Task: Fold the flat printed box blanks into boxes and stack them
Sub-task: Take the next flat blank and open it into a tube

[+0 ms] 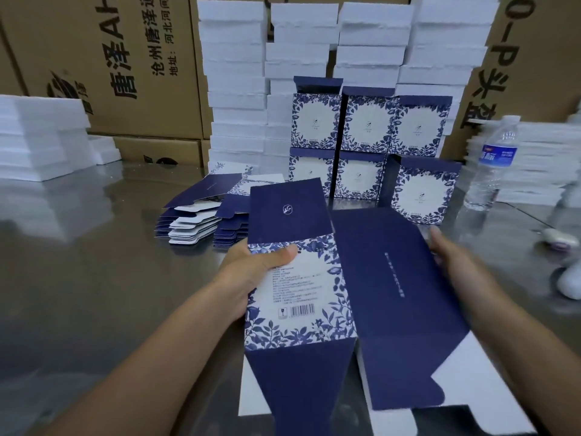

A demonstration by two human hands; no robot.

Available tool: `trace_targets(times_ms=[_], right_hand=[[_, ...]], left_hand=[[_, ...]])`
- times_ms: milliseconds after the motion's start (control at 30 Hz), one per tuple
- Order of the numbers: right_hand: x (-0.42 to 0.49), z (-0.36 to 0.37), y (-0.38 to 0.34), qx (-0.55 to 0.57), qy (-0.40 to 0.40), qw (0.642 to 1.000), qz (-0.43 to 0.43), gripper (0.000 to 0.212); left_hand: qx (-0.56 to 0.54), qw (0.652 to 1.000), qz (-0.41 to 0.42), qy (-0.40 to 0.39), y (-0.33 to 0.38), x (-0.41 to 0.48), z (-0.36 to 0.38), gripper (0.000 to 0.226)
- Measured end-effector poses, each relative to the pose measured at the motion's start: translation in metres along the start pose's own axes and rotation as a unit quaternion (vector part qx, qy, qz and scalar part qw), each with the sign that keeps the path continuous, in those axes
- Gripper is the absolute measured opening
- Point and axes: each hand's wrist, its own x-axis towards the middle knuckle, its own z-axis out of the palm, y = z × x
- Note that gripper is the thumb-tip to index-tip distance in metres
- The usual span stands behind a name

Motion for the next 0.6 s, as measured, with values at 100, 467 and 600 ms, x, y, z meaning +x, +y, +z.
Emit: trace_targets(times_ms=[100, 467, 600], right_hand=[[-0.005, 0.006, 0.006, -0.119, 0.056, 0.989, -0.071, 0.048], [0.006, 0.001, 0.013, -0.137, 0.069, 0.984, -0.092, 0.05], [0.009, 0.001, 0.017, -0.085, 0.038, 0.993, -0.07, 0.037]], left_hand=[[0.049, 0.998, 0.042, -0.025, -0.003, -0.001, -0.003, 0.027], [0.136, 0.985, 0.056, 0.093, -0.002, 0.009, -0.003, 0.037], [0.109, 0.987, 0.049, 0.103, -0.002, 0.011, -0.007, 0.041]])
